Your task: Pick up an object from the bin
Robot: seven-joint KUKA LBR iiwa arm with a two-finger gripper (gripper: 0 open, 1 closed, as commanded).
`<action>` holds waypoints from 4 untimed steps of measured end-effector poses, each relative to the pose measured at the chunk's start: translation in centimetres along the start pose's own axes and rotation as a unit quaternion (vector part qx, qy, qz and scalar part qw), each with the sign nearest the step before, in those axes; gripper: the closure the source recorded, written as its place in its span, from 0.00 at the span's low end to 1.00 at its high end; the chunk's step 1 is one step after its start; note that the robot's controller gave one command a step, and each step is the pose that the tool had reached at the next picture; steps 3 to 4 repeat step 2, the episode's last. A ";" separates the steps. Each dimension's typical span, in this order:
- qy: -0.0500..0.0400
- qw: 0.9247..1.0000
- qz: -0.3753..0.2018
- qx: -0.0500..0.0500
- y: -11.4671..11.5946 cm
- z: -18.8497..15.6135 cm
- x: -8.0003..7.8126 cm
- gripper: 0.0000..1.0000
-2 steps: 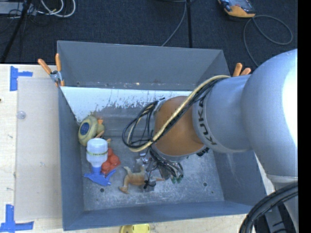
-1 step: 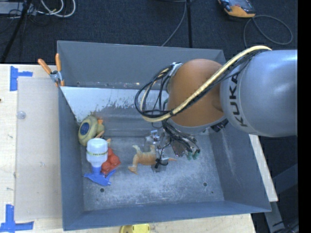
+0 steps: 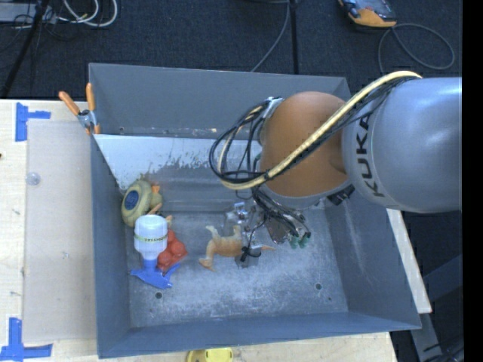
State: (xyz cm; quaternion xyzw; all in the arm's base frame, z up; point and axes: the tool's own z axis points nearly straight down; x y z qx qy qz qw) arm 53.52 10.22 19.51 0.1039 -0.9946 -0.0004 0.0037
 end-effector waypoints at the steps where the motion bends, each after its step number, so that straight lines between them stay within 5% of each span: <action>1: 0.004 1.000 -0.003 0.000 0.2 -4.0 -0.2 1.00; 2: 0.000 1.000 0.010 0.000 1.3 -16.2 -0.1 1.00; 4: 0.000 1.000 0.010 0.000 1.3 -16.2 -0.1 1.00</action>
Offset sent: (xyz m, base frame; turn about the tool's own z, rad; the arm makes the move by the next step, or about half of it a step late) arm -0.0013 0.0132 0.1630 0.0221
